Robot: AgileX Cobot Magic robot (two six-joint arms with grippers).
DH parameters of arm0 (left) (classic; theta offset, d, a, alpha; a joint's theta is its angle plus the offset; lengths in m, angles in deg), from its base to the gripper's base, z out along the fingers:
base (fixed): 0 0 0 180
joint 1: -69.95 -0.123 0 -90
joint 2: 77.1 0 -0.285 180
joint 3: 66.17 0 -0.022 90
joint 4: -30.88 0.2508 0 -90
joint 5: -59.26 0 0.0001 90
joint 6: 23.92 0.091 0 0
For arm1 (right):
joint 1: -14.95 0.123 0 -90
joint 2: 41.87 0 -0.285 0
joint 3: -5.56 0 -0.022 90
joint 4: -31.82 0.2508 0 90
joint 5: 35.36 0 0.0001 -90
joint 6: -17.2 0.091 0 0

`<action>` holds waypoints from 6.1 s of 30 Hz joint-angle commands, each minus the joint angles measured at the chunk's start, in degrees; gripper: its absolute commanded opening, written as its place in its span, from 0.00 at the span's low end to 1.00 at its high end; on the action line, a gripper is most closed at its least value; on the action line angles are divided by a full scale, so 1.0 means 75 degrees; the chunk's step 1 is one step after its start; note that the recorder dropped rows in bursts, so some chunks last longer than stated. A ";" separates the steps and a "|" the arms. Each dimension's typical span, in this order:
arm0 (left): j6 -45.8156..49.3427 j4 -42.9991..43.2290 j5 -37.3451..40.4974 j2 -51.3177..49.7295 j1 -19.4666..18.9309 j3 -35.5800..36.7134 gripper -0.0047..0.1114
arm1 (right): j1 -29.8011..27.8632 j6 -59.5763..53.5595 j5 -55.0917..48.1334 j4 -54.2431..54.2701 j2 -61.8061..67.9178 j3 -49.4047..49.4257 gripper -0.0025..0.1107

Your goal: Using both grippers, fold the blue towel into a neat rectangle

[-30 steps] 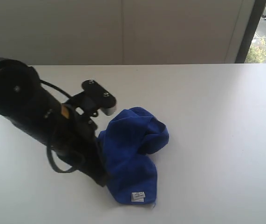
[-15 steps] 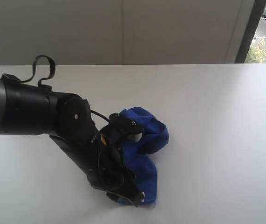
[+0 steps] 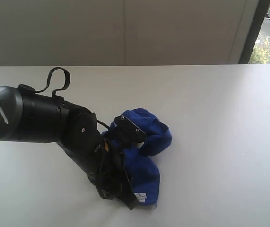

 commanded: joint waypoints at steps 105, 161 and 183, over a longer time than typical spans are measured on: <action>-0.0587 0.9300 0.4655 0.4809 0.0024 -0.1195 0.04 | 0.5180 1.0496 0.0844 -1.3155 1.2123 -0.7256 0.02; 0.2679 0.5294 0.6921 0.6714 -0.0864 -0.1184 0.04 | 0.5180 -0.1757 -0.6554 -0.3688 0.8314 -0.9268 0.02; -0.0041 0.7888 0.3566 0.2948 -0.1835 -0.0115 0.04 | 0.5146 0.0271 -0.5167 -0.6655 1.1882 -0.8948 0.02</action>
